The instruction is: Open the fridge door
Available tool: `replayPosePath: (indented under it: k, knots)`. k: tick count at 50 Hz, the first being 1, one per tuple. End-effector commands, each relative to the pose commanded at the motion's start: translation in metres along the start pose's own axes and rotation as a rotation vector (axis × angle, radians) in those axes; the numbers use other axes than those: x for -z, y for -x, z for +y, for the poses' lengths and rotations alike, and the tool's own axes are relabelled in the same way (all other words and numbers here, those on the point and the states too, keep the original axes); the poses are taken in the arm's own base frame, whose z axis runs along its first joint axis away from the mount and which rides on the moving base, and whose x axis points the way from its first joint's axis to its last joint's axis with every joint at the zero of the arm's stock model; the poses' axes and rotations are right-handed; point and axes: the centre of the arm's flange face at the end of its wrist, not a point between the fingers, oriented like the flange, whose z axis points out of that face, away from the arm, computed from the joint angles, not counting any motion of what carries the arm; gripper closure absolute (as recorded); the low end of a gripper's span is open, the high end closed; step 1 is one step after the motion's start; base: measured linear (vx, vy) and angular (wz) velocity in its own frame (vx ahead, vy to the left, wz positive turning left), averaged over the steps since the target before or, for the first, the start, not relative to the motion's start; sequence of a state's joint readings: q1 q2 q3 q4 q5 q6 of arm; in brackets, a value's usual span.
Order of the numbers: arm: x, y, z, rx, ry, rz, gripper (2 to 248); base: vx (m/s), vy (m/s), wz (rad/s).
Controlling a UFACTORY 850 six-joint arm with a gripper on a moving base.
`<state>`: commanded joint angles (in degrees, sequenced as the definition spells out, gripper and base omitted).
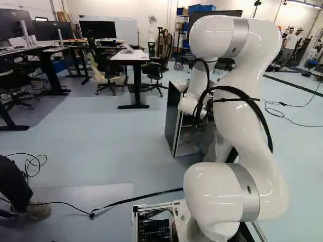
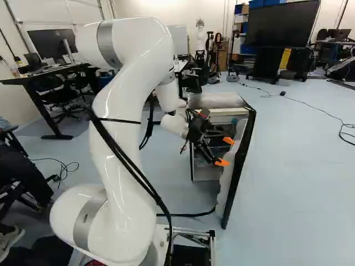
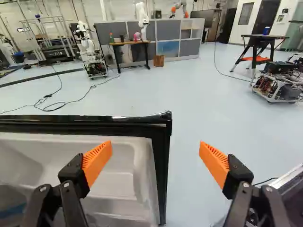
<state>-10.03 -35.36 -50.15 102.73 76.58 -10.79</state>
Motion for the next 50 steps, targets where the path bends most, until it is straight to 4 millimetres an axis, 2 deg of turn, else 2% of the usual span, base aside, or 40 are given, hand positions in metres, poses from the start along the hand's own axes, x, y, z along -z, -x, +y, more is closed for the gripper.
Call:
replayPosePath:
  k: [50]
  knots:
    - [-0.114, -0.036, -0.053, -0.125, 0.11, 0.036, 3, 0.0, 0.0, 0.0]
